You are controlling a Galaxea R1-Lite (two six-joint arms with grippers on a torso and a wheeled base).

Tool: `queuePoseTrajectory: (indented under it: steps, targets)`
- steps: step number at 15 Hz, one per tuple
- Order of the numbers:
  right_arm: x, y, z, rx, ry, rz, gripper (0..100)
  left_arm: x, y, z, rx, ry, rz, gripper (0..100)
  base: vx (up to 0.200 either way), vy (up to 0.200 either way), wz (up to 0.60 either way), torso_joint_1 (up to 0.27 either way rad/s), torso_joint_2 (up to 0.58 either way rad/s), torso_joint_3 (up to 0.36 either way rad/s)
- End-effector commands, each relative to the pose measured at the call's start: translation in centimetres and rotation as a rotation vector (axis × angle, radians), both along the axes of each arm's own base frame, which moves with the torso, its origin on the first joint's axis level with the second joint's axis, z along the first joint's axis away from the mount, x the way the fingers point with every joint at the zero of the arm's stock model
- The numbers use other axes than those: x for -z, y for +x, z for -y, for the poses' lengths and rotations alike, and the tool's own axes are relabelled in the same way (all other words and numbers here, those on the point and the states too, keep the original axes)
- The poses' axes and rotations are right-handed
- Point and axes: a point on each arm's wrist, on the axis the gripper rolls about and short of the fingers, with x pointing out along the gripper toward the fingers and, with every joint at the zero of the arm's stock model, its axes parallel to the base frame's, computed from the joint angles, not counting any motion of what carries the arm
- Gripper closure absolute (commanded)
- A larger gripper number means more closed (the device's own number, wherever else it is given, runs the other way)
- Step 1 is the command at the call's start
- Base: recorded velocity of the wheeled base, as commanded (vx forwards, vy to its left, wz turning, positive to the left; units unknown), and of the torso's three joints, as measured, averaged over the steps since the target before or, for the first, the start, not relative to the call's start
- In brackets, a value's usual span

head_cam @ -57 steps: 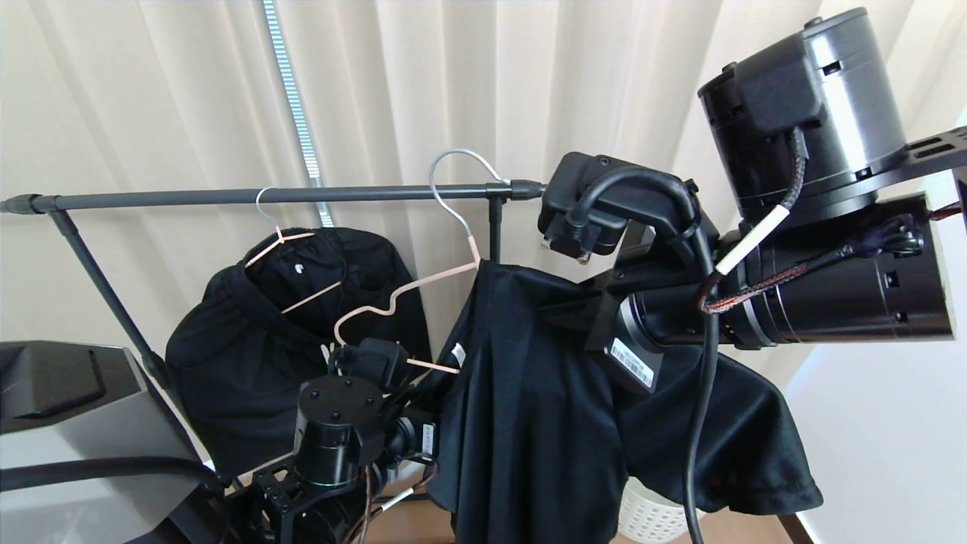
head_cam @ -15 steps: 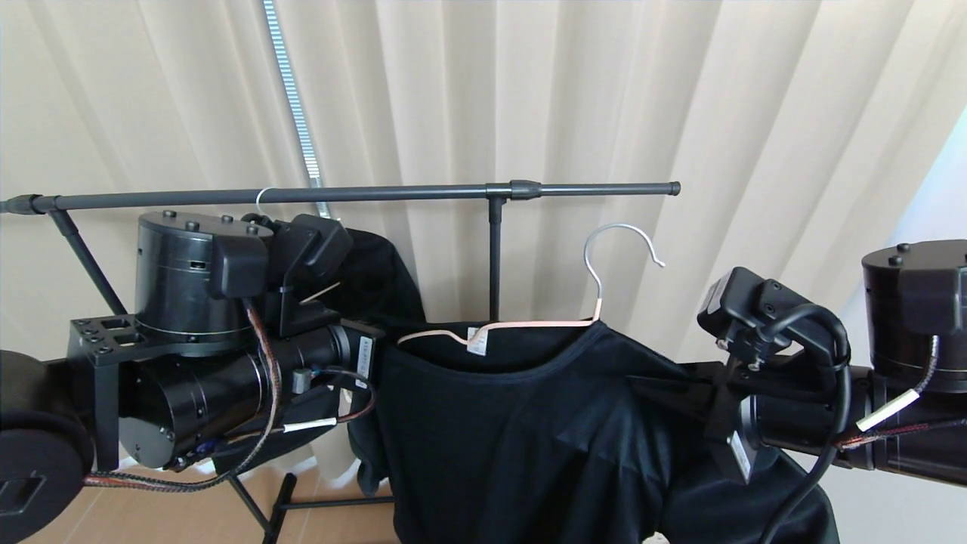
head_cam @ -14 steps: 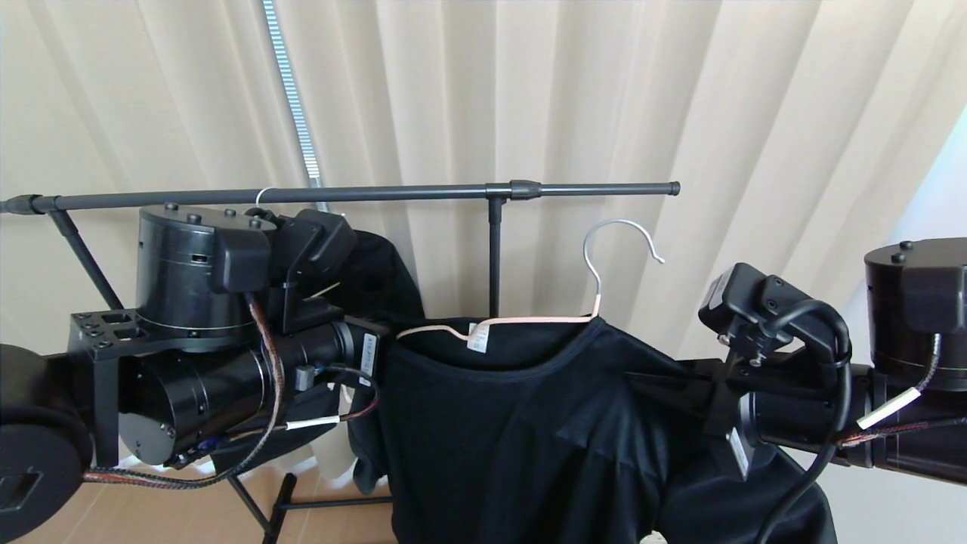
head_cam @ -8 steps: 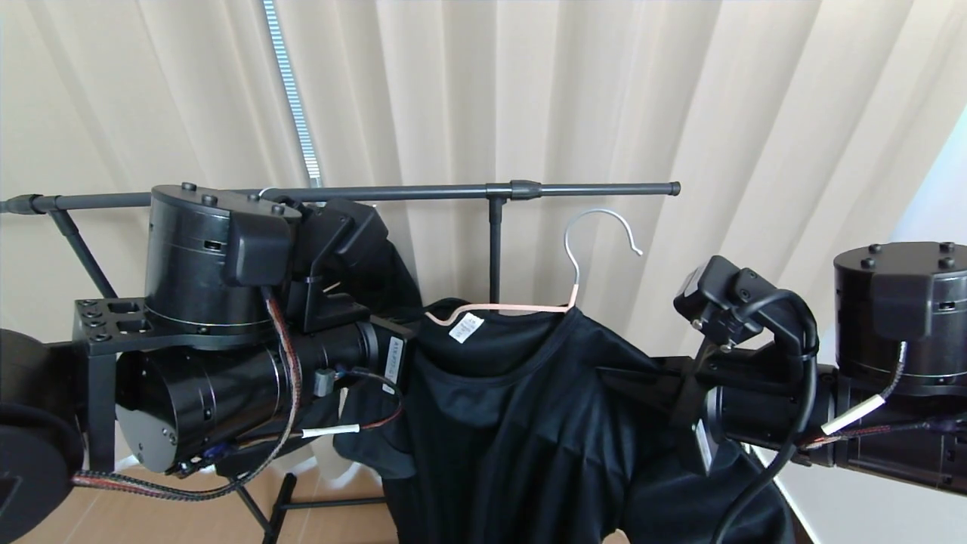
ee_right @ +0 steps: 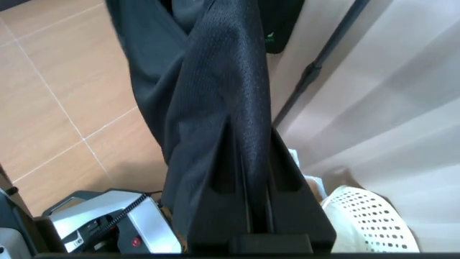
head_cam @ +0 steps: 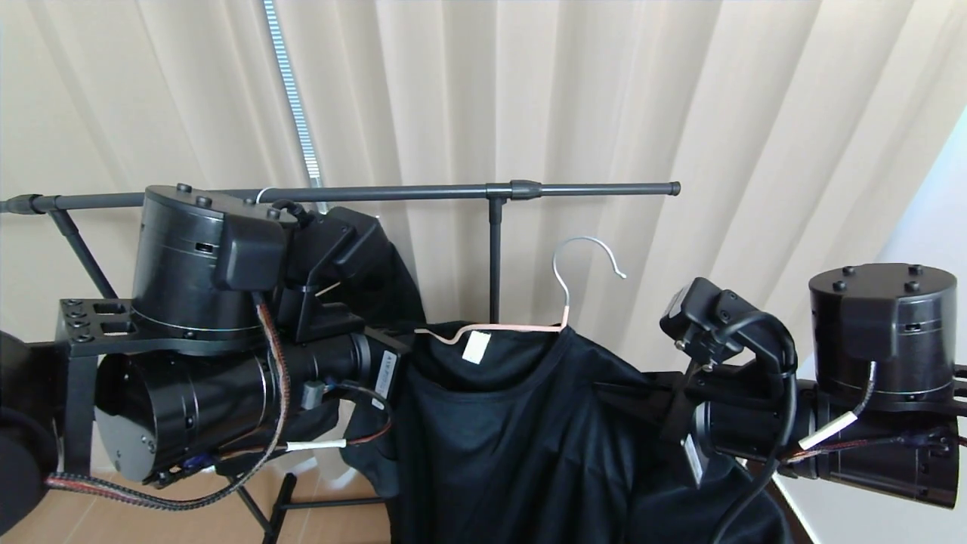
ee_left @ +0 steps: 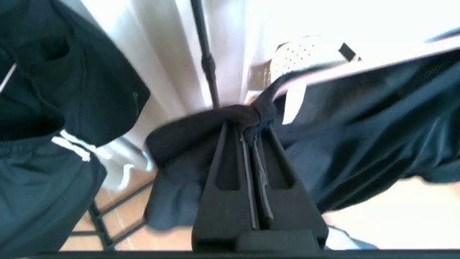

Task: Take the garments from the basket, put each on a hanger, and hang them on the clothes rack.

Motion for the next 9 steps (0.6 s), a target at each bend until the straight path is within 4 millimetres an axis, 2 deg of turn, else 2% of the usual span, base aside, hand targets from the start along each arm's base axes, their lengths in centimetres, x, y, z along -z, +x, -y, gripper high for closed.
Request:
queuePoseTrajectory:
  steps: [1, 2, 5, 9]
  targets:
    - [-0.8, -0.3, 0.9, 0.009, 0.013, 0.027, 100, -0.8, 0.0, -1.9, -0.038, 0.029, 0.022, 100, 0.000, 0.000, 0.00, 0.000, 0.00, 0.000]
    - [-1.3, -0.9, 1.3, -0.031, 0.029, 0.038, 100, -0.9, 0.4, -2.7, -0.061, 0.055, 0.036, 100, 0.000, 0.000, 0.00, 0.000, 0.00, 0.000]
    - [-1.9, -2.0, 2.0, -0.122, 0.064, 0.059, 100, -1.5, 1.0, -3.5, -0.084, 0.067, 0.064, 100, 0.000, 0.000, 0.00, 0.000, 0.00, 0.000]
    - [-1.6, -2.1, 1.7, -0.150, 0.067, 0.039, 100, -2.1, 1.0, -2.3, -0.016, 0.044, 0.075, 100, 0.000, 0.000, 0.00, 0.000, 0.00, 0.000]
